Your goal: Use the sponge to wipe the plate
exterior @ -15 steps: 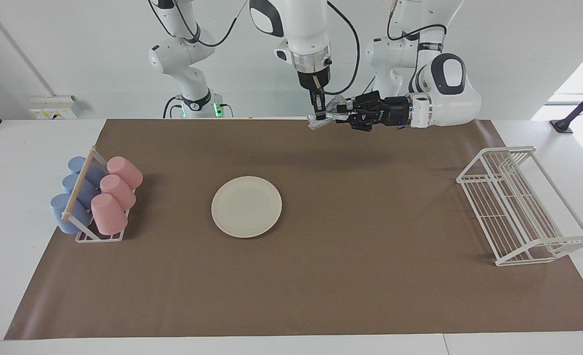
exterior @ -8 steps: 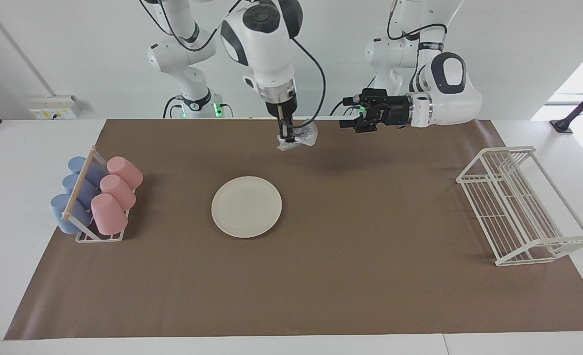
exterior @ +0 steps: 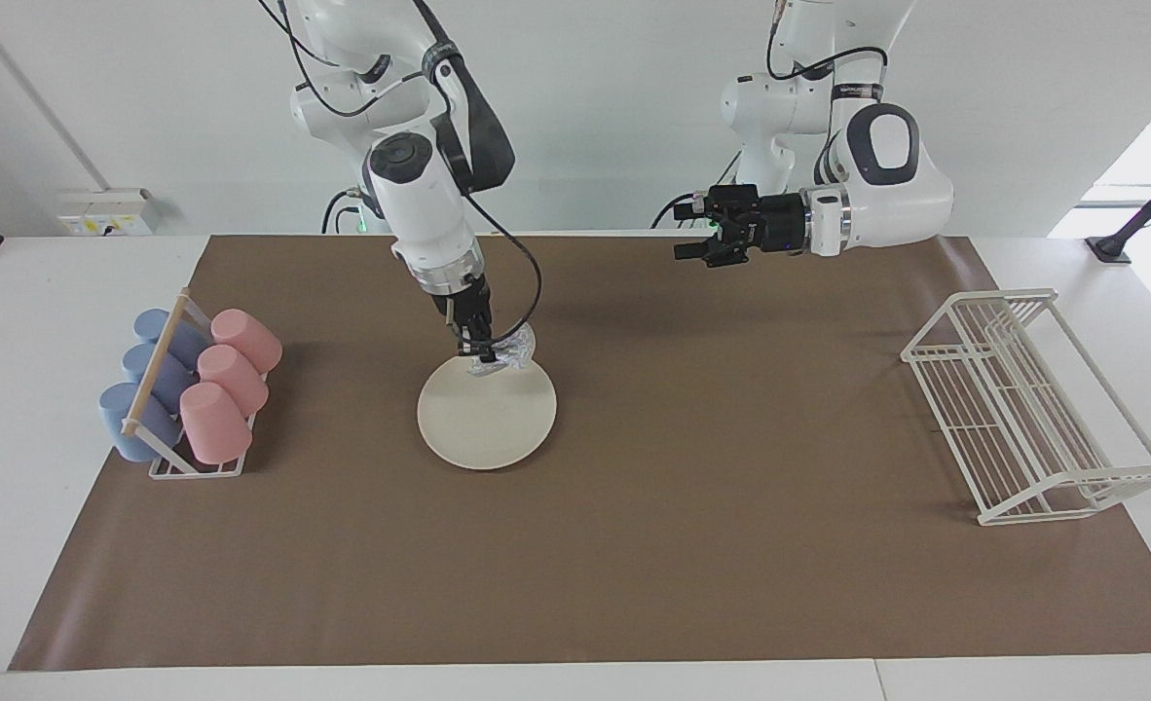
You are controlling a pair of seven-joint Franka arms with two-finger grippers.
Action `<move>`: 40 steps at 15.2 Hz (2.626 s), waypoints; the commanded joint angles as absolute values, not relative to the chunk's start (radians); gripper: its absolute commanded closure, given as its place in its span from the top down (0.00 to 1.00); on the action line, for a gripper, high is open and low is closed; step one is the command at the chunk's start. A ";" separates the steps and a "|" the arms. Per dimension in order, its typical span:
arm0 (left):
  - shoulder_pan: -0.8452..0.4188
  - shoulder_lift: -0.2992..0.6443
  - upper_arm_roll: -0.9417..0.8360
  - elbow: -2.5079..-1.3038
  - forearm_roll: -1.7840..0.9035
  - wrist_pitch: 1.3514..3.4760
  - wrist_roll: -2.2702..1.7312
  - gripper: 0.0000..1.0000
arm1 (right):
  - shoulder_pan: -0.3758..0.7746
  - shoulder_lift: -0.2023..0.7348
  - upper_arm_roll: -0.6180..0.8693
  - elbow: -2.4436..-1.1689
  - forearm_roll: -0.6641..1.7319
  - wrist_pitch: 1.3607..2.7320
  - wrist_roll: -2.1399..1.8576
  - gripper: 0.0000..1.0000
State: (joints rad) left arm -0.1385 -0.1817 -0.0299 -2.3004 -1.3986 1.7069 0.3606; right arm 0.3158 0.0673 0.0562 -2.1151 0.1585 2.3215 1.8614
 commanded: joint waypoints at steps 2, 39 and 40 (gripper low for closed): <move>-0.156 -0.176 -0.031 -2.281 -1.226 1.823 0.324 1.00 | 0.232 0.038 0.067 -2.275 0.166 2.506 1.734 0.00; -0.236 -0.123 -0.040 -2.273 -0.675 2.198 -0.058 1.00 | 0.335 0.244 0.069 -2.275 0.212 2.806 1.826 0.00; -0.236 -0.123 -0.040 -2.273 -0.675 2.198 -0.058 1.00 | 0.315 0.258 0.068 -2.278 0.212 2.803 1.795 0.00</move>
